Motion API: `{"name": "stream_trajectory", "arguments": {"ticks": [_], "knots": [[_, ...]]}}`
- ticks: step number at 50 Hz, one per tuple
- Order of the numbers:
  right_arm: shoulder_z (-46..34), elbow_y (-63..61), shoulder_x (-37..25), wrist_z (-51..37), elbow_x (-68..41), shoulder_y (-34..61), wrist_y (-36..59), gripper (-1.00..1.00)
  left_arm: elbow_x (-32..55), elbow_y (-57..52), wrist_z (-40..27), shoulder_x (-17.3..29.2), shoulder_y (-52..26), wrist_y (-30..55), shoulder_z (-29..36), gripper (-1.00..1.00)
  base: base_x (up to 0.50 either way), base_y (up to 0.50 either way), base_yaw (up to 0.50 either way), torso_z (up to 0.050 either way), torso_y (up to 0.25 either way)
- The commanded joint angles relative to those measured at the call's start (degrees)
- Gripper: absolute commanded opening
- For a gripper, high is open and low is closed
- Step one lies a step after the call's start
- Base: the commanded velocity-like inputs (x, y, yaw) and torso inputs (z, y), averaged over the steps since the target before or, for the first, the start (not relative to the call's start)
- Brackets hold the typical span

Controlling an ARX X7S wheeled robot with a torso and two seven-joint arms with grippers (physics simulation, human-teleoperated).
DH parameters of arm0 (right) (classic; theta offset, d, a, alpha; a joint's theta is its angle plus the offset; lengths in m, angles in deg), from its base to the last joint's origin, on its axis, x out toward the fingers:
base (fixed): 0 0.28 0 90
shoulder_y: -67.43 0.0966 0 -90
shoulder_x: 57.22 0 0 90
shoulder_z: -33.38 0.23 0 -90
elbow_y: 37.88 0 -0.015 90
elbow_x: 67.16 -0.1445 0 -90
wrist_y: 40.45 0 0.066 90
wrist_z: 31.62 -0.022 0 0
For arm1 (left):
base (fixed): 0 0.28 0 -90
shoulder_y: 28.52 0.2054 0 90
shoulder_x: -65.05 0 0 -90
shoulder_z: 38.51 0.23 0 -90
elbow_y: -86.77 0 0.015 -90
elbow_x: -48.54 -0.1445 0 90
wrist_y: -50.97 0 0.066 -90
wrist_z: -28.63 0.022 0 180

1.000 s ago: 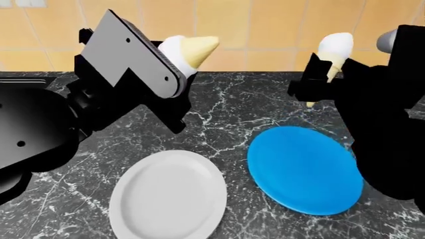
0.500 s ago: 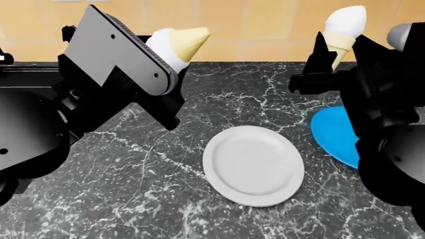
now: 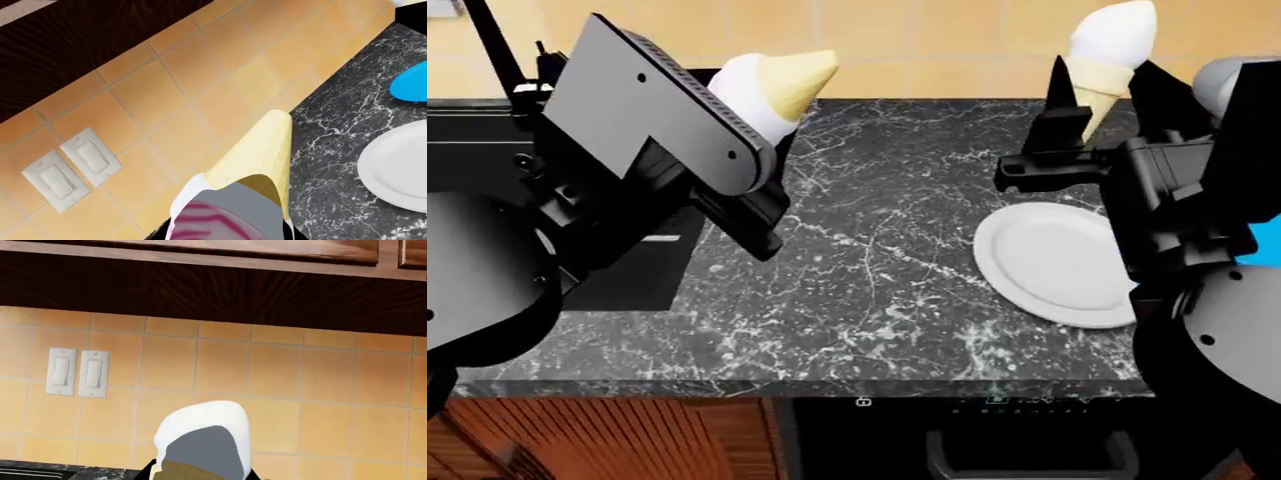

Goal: Move the dessert items from the plate to the tray.

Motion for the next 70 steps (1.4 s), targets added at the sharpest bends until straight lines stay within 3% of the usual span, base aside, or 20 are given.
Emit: {"name": "stream_trajectory", "arguments": {"ticks": [1, 6, 14, 19, 22, 34, 47, 63, 70], "knots": [[-1.13, -1.5, 0.69, 1.05, 5.99, -0.22, -0.33, -1.0, -1.33, -0.99, -2.4, 1.17, 1.29, -2.18, -1.28, -1.0, -0.19, 0.5, 0.0, 0.0, 0.0], [-1.87, -2.0, 0.95, 2.68, 7.94, -0.88, -1.42, -1.0, -3.16, -4.05, -8.91, 3.27, 2.86, -1.99, -2.9, -1.0, -0.15, 0.5, 0.0, 0.0, 0.0], [-1.58, -3.32, 0.25, 6.35, 9.19, -2.19, -4.9, -1.0, -2.0, -14.82, -31.04, 10.51, 15.82, -2.46, -8.89, -1.0, -0.14, 0.5, 0.0, 0.0, 0.0], [-1.81, -3.53, 0.72, 8.95, 9.18, -3.23, -7.01, -1.0, 3.84, -20.88, -44.14, 14.02, 17.72, 0.43, -13.3, -1.0, -0.14, 0.5, 0.0, 0.0, 0.0], [-1.92, -3.99, 0.96, 9.83, 9.95, -3.1, -7.58, -1.0, 6.97, -22.77, -47.8, 16.46, 18.74, 0.15, -15.47, -1.0, -0.14, 0.5, 0.0, 0.0, 0.0], [-4.01, -1.47, 4.07, 10.58, 15.76, -4.77, -9.4, -1.0, 9.09, -24.76, -50.57, 24.09, 24.18, -4.63, -19.91, -1.0, -0.08, 0.5, 0.0, 0.0, 0.0], [-4.4, -0.03, 3.85, 12.34, 15.88, -6.14, -10.54, -1.0, 7.85, -24.2, -49.89, 22.46, 22.78, -3.27, -18.26, -1.0, -0.03, 0.5, 0.0, 0.0, 0.0], [-5.86, -1.87, 5.64, 14.16, 16.32, -4.1, -9.1, -1.0, 7.55, -24.47, -50.02, 25.13, 25.39, -6.31, -19.52, -1.0, -0.03, 0.5, 0.0, 0.0, 0.0], [-6.83, -2.6, 6.12, 14.92, 17.73, -3.3, -8.3, -1.0, 5.48, -23.84, -48.97, 23.18, 25.15, -5.95, -18.04, -1.0, -0.03, 0.5, 0.0, 0.0, 0.0]]}}
